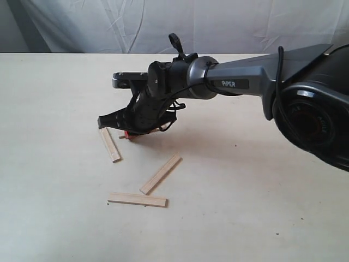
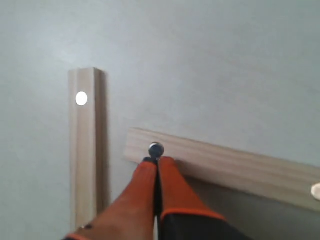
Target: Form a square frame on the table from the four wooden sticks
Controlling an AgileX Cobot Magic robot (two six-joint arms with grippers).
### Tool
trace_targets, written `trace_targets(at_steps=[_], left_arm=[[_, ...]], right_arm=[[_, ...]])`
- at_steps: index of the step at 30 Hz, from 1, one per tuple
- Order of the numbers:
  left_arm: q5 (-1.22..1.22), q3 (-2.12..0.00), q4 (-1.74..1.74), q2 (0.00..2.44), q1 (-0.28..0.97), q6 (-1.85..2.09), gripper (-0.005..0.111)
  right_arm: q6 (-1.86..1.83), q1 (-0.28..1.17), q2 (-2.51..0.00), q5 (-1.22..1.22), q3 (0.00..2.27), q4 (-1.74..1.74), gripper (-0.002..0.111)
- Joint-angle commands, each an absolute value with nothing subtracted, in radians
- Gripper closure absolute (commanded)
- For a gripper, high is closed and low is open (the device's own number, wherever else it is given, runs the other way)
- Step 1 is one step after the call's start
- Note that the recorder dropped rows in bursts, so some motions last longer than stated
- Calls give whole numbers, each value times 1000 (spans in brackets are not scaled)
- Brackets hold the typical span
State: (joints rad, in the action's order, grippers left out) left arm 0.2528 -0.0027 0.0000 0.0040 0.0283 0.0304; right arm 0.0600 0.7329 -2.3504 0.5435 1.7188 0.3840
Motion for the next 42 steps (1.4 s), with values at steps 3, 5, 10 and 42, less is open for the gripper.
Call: trace_targets(at_steps=[3, 5, 10, 42], left_arm=[[239, 0, -6, 0, 31, 27, 107], [239, 0, -6, 0, 31, 27, 107], [239, 0, -6, 0, 31, 27, 107], [239, 0, -6, 0, 31, 27, 107]], right_arm=[[62, 734, -2350, 479, 1720, 391, 109], [64, 734, -2350, 480, 1720, 391, 109], [63, 734, -2346, 535, 1720, 428, 109], [287, 733, -2069, 747, 1590, 120, 109]])
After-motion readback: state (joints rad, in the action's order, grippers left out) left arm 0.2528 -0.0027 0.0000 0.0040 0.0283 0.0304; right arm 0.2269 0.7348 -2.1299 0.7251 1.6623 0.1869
